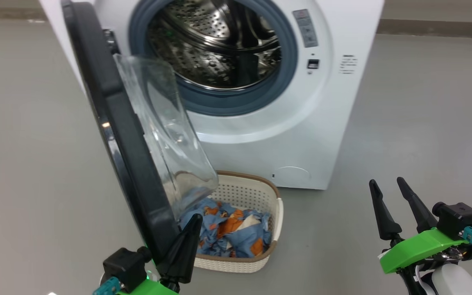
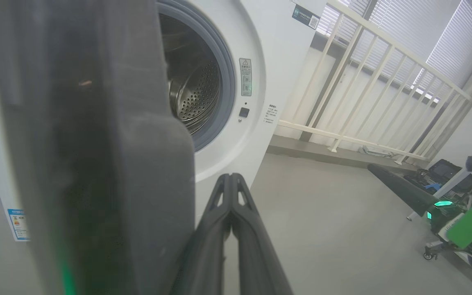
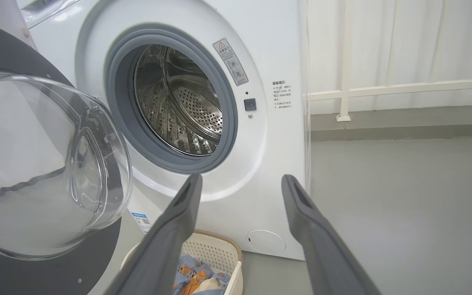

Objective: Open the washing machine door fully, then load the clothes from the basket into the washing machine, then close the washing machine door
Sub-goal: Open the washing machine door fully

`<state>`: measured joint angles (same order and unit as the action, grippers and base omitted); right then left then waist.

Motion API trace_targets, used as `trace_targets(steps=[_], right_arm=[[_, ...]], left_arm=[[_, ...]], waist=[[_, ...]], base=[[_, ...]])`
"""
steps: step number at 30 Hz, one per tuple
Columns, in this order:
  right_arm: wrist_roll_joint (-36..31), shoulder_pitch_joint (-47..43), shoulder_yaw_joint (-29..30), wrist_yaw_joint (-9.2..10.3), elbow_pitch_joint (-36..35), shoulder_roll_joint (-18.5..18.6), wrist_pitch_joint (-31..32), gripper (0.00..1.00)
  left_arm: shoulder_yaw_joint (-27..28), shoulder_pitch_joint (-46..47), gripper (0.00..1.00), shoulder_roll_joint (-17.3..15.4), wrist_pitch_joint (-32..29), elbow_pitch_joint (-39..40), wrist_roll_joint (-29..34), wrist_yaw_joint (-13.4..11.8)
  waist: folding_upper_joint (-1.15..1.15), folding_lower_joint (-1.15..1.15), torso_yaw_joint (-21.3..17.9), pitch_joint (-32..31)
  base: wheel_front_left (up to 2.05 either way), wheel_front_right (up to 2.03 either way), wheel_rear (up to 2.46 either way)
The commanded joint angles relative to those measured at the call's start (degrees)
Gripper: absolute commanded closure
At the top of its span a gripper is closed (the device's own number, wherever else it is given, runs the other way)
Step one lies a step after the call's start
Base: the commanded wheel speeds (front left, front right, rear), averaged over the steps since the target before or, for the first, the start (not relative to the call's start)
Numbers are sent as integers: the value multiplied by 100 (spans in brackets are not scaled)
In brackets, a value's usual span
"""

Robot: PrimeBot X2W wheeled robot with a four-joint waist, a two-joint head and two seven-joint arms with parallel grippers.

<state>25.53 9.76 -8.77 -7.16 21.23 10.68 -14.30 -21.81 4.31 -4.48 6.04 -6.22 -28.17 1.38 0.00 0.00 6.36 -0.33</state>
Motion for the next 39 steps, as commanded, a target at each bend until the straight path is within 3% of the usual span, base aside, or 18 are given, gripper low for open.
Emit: trace_targets(steps=[1, 12, 19, 39], right_arm=[[61, -3, -70, -33, -114, 25, -70, 0], [46, -29, 34, -33, -114, -54, -70, 0], [34, -22, 47, -33, -119, -101, -70, 0], [1, 92, 88, -33, -133, -187, -70, 0]], left_arm=[[316, 70, 100, -133, 13, 128, -15, -113], [465, 1, 100, -284, -128, 196, -98, -274], [857, 153, 100, -565, -281, 75, -149, -534], [1593, 1173, 100, -1520, -728, -1225, -402, -549]], waist=[[0, 0, 213, -15], [0, 0, 819, -39], [0, 0, 1073, -25], [0, 0, 1518, 178]], base=[[0, 0, 0], [0, 0, 0], [0, 0, 0], [0, 0, 0]])
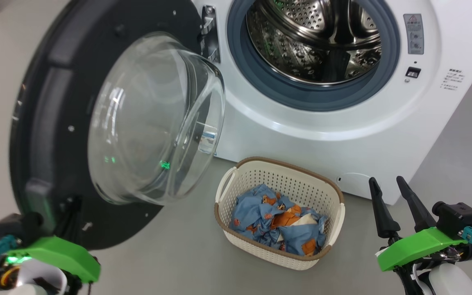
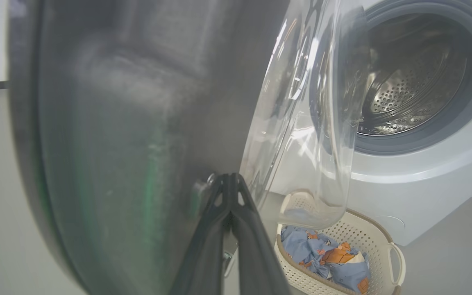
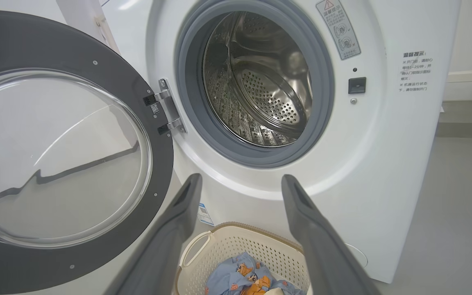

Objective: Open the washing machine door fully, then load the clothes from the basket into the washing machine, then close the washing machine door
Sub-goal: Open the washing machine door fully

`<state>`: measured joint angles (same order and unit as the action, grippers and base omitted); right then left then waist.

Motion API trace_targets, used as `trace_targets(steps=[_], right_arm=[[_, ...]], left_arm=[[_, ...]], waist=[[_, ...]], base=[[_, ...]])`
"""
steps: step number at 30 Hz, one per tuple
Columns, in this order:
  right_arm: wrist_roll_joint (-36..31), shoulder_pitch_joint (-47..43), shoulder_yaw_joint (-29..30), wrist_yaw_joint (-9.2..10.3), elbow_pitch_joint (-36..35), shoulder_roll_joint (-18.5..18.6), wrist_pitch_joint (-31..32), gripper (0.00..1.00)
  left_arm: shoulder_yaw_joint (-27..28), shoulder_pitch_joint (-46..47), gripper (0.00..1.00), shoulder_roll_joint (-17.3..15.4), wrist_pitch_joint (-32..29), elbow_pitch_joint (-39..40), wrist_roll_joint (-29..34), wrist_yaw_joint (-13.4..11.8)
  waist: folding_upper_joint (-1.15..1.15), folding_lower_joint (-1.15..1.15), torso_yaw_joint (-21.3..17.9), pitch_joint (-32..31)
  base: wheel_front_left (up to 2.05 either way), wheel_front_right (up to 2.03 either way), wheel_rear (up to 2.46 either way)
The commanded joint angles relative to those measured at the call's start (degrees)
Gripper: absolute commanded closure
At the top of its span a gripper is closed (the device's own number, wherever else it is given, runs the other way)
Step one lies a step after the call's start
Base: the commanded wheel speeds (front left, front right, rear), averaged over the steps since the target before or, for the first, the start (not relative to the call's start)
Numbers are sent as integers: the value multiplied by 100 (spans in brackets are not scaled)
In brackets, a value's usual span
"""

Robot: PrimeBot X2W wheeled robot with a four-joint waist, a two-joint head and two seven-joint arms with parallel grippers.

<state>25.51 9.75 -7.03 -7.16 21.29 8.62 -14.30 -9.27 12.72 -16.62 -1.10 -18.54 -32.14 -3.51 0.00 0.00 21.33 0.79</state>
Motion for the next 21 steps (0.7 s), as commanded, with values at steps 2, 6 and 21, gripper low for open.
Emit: trace_targets(steps=[2, 6, 21], right_arm=[[0, 111, -86, -33, -142, 18, -70, 0], [-6, 192, -64, -33, -151, 18, -70, 0], [-72, 507, -8, -33, -182, -15, -70, 0]], left_arm=[[372, 398, 100, -348, -18, -81, -23, -50], [509, 737, 100, -548, -20, -512, -92, 8], [581, 2113, 100, -1036, 34, -1806, -155, 410]], waist=[[0, 0, 26, 100], [0, 0, 49, 286], [0, 0, 240, 788]], base=[[0, 0, 0], [0, 0, 0], [0, 0, 0]])
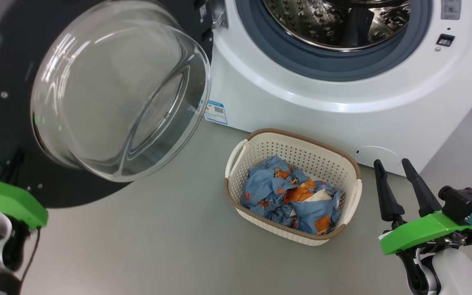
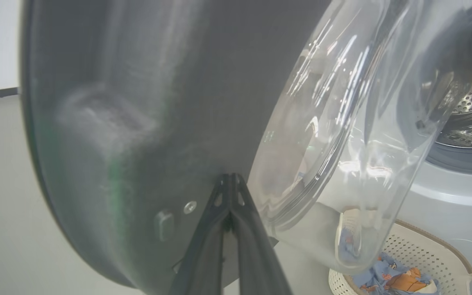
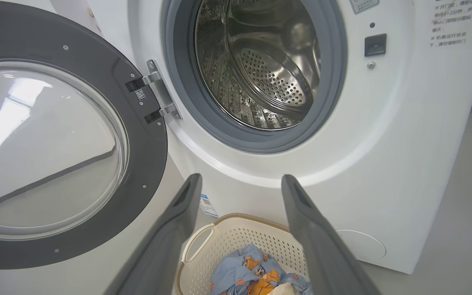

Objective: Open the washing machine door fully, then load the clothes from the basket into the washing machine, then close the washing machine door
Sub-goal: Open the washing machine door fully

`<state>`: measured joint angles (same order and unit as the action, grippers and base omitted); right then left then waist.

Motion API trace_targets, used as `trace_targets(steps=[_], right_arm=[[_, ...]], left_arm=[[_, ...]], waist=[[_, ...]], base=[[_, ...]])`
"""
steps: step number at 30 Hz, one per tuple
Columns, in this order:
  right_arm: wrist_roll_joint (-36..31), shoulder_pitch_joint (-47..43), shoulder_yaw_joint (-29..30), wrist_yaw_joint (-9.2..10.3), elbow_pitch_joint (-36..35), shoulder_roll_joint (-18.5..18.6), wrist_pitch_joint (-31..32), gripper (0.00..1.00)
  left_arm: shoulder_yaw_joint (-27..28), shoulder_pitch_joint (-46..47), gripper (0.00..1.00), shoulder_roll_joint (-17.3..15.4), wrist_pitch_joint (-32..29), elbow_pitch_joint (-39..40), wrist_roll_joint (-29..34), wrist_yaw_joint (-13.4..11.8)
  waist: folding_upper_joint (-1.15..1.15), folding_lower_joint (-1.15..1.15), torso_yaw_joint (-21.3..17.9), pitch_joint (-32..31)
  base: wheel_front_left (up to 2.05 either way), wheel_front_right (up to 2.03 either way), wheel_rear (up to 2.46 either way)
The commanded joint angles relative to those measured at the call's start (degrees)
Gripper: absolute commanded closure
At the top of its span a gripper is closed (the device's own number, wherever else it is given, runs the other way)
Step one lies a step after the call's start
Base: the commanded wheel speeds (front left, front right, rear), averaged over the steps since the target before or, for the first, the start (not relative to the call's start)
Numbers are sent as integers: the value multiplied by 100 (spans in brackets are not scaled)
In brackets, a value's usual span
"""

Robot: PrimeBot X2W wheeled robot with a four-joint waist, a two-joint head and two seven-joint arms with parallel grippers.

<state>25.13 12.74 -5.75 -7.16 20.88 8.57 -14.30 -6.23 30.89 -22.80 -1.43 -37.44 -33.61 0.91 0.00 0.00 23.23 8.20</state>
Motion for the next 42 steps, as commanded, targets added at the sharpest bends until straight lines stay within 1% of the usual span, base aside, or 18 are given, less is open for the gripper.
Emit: trace_targets(steps=[1, 10, 21, 34, 42], right_arm=[[-34, 224, -139, -33, -136, -17, -70, 0], [-23, 387, -206, -33, -104, -50, -70, 0], [23, 371, -212, -33, -80, -48, -70, 0], [22, 313, -219, -33, -68, -71, -70, 0], [39, 240, -223, -33, -63, -77, -70, 0]], left_arm=[[262, 390, 100, -447, 59, -18, 4, -9], [-8, 1167, 100, -667, 135, -972, 229, 253], [-153, 1520, 100, -739, 392, -1766, 286, 395], [-378, 1646, 100, -664, 613, -2174, 292, 547], [-557, 1471, 100, -599, 821, -2109, 190, 633]], waist=[[0, 0, 68, 66], [0, 0, 91, 178], [0, 0, -29, 148], [0, 0, -14, 46], [0, 0, -29, -82]], base=[[0, 0, 0], [0, 0, 0], [0, 0, 0], [0, 0, 0], [0, 0, 0]])
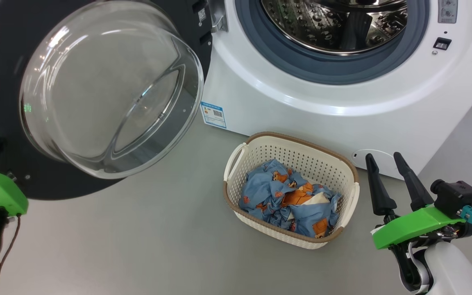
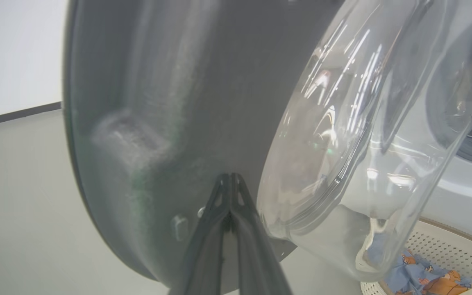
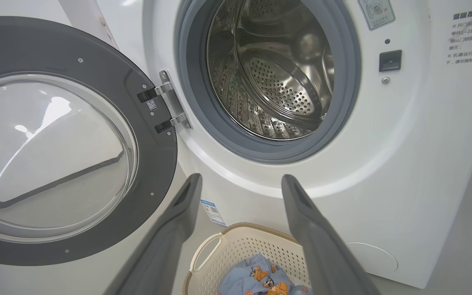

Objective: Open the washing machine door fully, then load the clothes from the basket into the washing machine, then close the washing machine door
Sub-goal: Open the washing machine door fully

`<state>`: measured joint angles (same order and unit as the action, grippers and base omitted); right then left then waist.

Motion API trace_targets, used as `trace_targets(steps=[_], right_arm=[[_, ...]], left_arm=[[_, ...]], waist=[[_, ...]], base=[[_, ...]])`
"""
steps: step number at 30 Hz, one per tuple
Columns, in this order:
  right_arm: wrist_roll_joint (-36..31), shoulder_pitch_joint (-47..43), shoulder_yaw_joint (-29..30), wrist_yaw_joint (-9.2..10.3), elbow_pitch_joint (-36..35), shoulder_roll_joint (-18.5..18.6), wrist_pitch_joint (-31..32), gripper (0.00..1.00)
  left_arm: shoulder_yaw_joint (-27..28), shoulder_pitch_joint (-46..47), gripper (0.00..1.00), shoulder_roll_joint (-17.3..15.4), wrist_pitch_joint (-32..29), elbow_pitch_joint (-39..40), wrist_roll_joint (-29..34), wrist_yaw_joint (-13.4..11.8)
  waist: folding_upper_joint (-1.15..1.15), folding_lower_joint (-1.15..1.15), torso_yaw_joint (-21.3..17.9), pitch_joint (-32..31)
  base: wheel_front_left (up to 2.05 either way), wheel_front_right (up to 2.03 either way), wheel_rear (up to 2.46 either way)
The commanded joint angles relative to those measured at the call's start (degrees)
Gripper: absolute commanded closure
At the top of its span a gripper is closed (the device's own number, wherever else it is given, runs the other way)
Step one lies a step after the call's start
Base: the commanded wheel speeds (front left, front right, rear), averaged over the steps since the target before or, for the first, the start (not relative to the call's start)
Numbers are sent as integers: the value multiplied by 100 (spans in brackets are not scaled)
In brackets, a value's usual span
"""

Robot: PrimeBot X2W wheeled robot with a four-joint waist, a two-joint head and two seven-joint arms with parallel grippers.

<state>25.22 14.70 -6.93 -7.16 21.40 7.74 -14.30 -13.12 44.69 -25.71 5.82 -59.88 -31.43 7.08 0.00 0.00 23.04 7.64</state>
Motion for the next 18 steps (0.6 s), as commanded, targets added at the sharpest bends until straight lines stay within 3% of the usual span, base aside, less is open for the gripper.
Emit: trace_targets(steps=[1, 3, 5, 7, 8, 14, 18], right_arm=[[32, 37, -118, -33, -113, 3, -70, 0], [33, 21, -134, -33, -116, -5, -70, 0], [43, 2, -157, -33, -118, -7, -70, 0], [51, -26, -175, -33, -125, -1, -70, 0], [53, -45, -185, -33, -127, 3, -70, 0], [55, -101, -207, -33, -128, 34, -70, 0], [71, -131, -270, -33, -133, 48, -70, 0]], left_arm=[[104, 41, 100, -305, 140, 173, -38, 21], [39, -86, 99, -301, 221, 267, -58, 29], [-2, -228, 81, -299, 300, 378, -111, 34], [-49, -372, 38, -298, 376, 517, -148, 36], [-79, -448, 0, -285, 413, 606, -152, 37], [-72, -881, 0, -207, 584, 1292, -283, 28], [-44, -1264, 0, -102, 622, 1888, -368, -107]], waist=[[0, 0, -29, -52], [0, 0, -73, -99], [0, 0, -125, -145], [0, 0, -169, -176], [0, 0, -189, -192], [0, 0, -368, -264], [0, 0, -523, -343]], base=[[0, 0, 0], [0, 0, 0], [0, 0, 0], [0, 0, 0], [0, 0, 0], [0, 0, 0], [0, 0, 0]])
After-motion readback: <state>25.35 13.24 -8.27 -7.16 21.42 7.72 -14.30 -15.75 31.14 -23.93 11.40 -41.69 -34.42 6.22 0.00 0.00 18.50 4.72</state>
